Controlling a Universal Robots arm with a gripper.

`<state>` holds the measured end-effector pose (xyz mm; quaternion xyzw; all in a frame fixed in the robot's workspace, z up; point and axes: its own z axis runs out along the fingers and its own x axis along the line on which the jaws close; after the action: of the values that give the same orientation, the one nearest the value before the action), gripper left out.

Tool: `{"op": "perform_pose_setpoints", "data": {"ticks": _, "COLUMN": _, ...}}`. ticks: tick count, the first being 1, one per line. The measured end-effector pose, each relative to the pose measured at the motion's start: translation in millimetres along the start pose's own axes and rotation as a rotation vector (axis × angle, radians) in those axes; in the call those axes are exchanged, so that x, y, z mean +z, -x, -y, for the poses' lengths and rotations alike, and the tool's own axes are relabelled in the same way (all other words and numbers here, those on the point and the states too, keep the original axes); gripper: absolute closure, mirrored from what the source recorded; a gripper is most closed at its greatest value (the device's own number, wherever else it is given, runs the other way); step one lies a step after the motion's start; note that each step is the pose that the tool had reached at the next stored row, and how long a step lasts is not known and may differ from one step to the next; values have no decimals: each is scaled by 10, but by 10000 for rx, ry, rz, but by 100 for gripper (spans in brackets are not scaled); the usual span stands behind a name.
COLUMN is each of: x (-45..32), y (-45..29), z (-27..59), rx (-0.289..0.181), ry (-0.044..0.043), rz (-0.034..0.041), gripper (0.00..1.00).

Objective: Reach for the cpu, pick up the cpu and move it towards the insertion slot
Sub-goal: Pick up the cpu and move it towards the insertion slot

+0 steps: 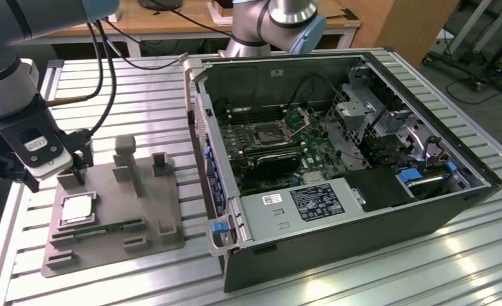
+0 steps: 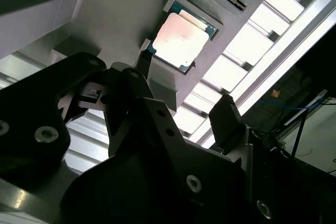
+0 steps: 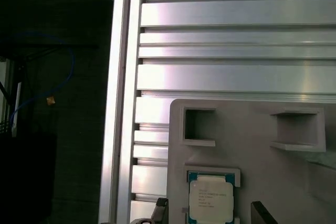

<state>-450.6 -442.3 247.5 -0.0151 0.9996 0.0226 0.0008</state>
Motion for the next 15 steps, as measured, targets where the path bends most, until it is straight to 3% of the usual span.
{"op": "perform_pose_setpoints", "data": {"ticks": 1, "x": 8, "y": 1, "z": 0, "rx": -1, "ry": 3, "rz": 4, "gripper": 29}}
{"op": "perform_pose_setpoints", "data": {"ticks": 6, "x": 89, "y": 0, "z": 9, "rx": 0, "ry": 0, "rz": -1, "gripper": 29}}
{"op": "perform_pose_setpoints", "data": {"ticks": 15, "x": 248, "y": 9, "z": 107, "rx": 0, "ry": -1, "rz": -1, "gripper": 29}}
